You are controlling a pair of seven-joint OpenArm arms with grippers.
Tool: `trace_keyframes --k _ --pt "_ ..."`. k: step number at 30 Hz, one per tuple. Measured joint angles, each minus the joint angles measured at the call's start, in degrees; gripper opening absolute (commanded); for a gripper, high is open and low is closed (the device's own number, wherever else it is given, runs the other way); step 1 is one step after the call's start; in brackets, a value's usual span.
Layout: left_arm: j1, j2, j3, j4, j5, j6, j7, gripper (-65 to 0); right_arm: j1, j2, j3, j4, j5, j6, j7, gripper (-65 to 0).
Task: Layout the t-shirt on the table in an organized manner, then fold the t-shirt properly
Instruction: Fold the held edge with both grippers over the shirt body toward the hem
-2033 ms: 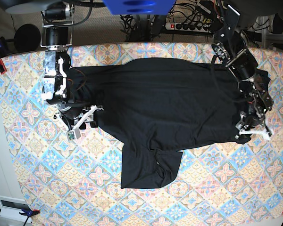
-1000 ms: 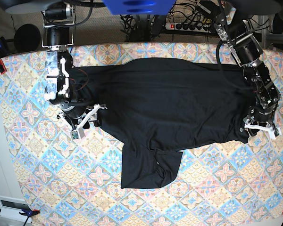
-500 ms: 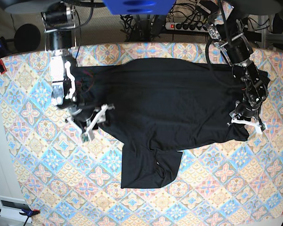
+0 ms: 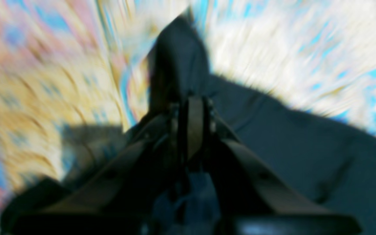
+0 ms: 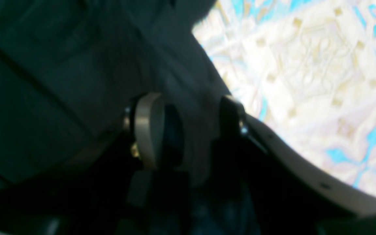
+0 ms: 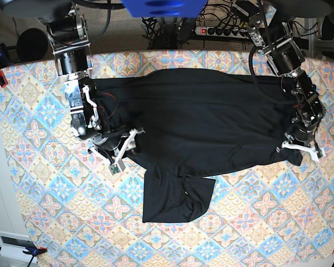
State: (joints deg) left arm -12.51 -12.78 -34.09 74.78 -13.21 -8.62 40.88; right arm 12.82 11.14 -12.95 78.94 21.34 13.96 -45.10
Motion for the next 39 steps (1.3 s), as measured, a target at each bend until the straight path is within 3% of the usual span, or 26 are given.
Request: trace_keyframes --k 9,16,19,26,33,35,39 --pt "1.7 0.1 0.0 4.2 0.2 0.0 0.3 -64.3 6.6 -0.1 -2.0 -0.3 0.1 -0.2 1.2 -38.4" --pt "2.1 0.3 -2.7 4.2 -0.1 -0.2 0.1 -64.3 4.5 0.0 -2.2 -3.7 0.0 0.0 -0.8 -38.4" --pt "2.3 0.1 -3.4 4.2 0.9 0.1 0.1 -64.3 6.0 -0.1 -2.2 -5.7 0.3 0.0 0.9 -38.2" --pt "2.2 0.1 -3.1 4.2 0.7 0.0 0.1 -64.2 6.1 0.0 -2.4 -11.9 0.5 0.5 3.0 -30.8" --pt "2.2 0.1 -3.1 4.2 0.6 0.0 0.1 -64.2 7.2 -0.1 -7.2 -13.4 0.0 -0.1 6.4 -31.0" --pt "2.2 0.1 -3.1 4.2 0.6 0.0 0.1 -64.2 7.5 0.3 -8.5 -13.4 0.0 -0.2 6.3 -34.3" --pt "2.2 0.1 -3.1 4.2 0.6 0.0 0.1 -64.2 7.6 0.1 -9.7 -13.4 0.1 -0.2 6.4 -50.3"
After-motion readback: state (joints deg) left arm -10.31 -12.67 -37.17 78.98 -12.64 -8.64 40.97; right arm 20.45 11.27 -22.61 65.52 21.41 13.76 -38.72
